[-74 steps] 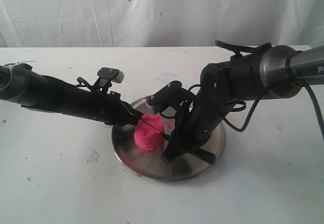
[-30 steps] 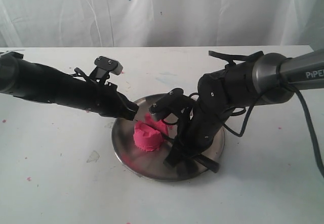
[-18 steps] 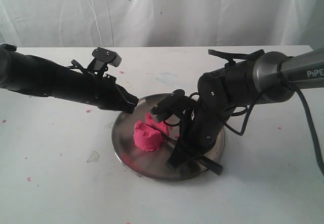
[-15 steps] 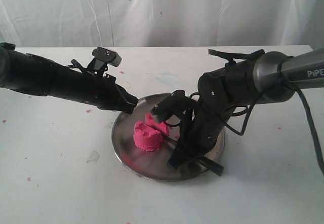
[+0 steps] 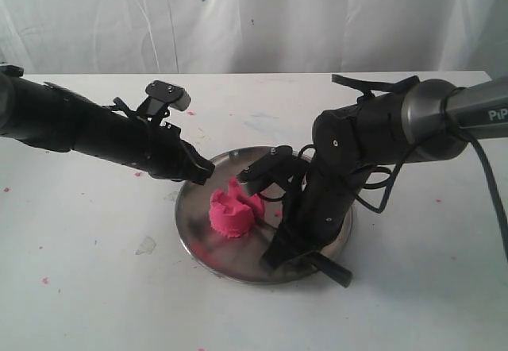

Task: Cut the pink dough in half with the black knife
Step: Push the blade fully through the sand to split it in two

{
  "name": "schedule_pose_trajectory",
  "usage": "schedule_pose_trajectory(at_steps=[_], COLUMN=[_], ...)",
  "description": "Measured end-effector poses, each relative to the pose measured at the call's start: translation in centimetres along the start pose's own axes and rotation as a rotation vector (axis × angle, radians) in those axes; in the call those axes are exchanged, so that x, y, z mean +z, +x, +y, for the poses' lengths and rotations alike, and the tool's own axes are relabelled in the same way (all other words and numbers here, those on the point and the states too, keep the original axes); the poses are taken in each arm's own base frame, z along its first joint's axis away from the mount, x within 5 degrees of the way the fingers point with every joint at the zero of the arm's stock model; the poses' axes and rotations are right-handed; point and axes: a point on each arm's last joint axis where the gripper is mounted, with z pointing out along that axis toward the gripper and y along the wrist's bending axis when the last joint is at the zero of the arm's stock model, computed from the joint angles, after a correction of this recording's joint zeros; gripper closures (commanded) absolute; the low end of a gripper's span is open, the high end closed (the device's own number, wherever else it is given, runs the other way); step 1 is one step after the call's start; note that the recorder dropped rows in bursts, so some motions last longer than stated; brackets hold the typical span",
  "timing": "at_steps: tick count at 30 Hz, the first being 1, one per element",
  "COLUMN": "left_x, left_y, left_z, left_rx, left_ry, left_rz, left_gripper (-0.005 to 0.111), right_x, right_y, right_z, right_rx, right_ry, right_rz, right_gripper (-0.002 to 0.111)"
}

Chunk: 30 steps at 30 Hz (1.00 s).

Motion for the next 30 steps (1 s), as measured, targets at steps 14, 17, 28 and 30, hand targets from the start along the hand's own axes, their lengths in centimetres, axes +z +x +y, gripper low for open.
schedule_pose_trajectory(at_steps=[14,17,28,30], left_x=[-0.4,-0.9,-2.5,-2.9], left_y=[-0.1,-0.5,-1.1,-1.3], left_z=[-0.4,-0.6,-1.3,-1.5], left_rx=[-0.004,0.005,0.020,0.019], left_ry=[0.024,0.019,0.013,0.006], left_rz=[0.021,0.017,0.055,0.055], left_gripper=[0.107,0.107,0.107,0.107], right_x=[0.0,0.0,0.0,0.0], right_y=[0.1,0.1,0.0,-0.1], right_z=[-0.6,-0.7,-0.9,-0.9], right_rx=[-0.053,-0.048,-0.021,-0.020], right_ry=[0.077,0.087,0.113,0.114], right_rz=[0.018,0.018,0.001,-0.007], right_gripper=[0.108,0.108,0.108,0.108])
